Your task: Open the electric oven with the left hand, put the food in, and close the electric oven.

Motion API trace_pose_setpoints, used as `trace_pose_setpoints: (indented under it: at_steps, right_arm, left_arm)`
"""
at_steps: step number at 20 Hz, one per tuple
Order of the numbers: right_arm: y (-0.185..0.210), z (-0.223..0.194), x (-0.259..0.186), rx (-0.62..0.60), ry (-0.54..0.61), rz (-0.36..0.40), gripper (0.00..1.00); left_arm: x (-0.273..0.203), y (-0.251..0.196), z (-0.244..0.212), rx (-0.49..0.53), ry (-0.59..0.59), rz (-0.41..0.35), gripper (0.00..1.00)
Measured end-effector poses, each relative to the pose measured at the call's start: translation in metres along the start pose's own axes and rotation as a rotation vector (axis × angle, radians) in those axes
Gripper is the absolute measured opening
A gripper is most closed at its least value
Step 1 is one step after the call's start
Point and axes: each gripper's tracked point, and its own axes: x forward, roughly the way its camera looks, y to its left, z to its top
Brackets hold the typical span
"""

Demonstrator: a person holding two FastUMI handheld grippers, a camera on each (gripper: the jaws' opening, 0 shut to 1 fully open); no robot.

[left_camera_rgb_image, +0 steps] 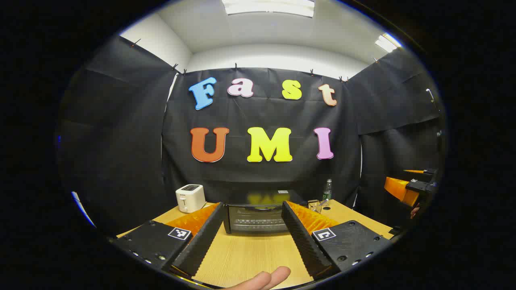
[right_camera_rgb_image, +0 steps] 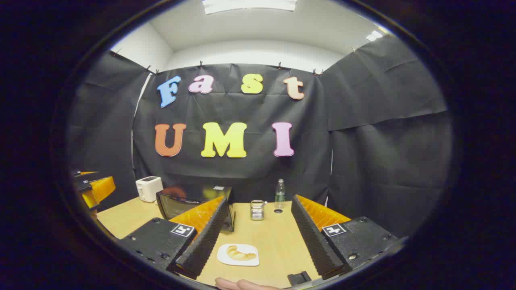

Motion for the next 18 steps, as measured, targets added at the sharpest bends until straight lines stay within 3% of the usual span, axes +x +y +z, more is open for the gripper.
trace_pose_setpoints:
  at_steps: [15,18]
  right_arm:
    - [-0.019,0.008,-0.017,0.044,-0.061,0.011,0.99]
    - [-0.025,0.003,-0.018,0.054,-0.06,0.009,0.99]
  left_arm:
    - [0.018,0.001,-0.002,0.004,0.021,0.032,0.94]
    - [0.035,-0.009,-0.016,0.006,0.055,-0.01,0.94]
